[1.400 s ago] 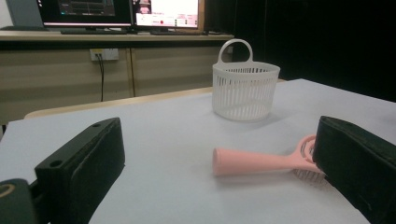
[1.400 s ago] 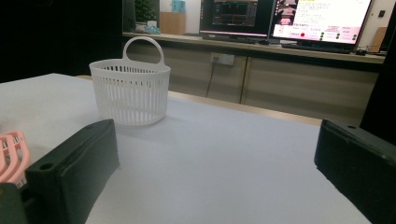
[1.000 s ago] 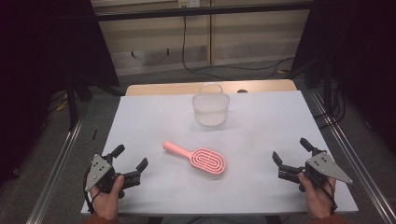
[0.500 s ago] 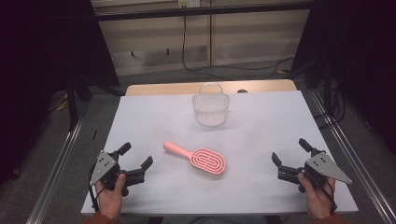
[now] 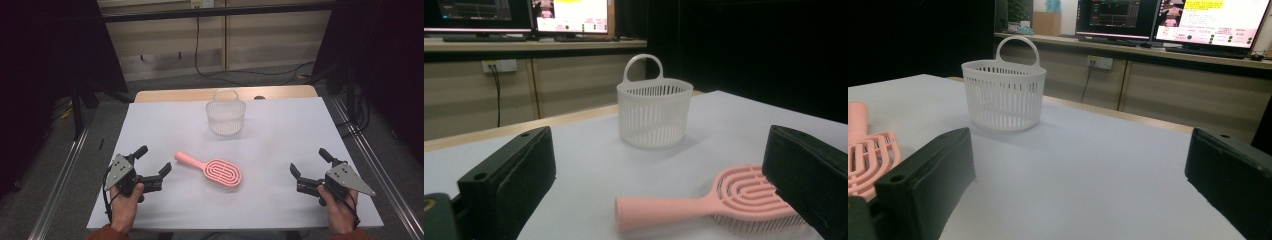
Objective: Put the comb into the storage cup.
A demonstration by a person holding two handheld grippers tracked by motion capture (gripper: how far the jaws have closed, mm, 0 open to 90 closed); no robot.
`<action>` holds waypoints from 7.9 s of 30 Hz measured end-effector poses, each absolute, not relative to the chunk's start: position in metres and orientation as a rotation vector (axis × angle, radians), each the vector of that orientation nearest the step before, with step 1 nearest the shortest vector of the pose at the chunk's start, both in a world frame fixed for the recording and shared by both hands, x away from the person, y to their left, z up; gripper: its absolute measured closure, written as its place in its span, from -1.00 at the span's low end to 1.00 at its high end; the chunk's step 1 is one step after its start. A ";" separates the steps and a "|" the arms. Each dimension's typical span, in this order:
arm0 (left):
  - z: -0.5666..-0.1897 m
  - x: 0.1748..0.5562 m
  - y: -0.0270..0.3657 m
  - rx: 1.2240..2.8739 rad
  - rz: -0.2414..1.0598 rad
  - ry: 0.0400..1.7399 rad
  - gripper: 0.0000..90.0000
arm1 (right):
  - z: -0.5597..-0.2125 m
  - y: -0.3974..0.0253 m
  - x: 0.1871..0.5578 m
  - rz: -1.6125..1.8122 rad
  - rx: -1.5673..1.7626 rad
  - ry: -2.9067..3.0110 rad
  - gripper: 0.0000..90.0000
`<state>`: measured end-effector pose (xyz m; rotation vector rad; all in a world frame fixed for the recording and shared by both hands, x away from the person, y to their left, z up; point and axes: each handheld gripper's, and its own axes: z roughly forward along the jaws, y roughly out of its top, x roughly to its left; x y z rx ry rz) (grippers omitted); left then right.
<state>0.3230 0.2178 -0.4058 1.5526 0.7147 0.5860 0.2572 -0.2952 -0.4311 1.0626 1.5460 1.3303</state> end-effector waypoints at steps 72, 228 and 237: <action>-0.394 0.410 0.144 1.570 0.530 0.589 0.05 | -0.432 -0.294 0.256 1.353 1.051 1.552 -1.00; -0.431 0.422 0.153 2.402 0.134 0.756 1.00 | -0.433 -0.293 0.257 1.341 1.048 1.560 -1.00; -0.430 0.421 0.152 2.400 0.135 0.747 1.00 | -0.433 -0.293 0.257 1.343 1.044 1.568 -1.00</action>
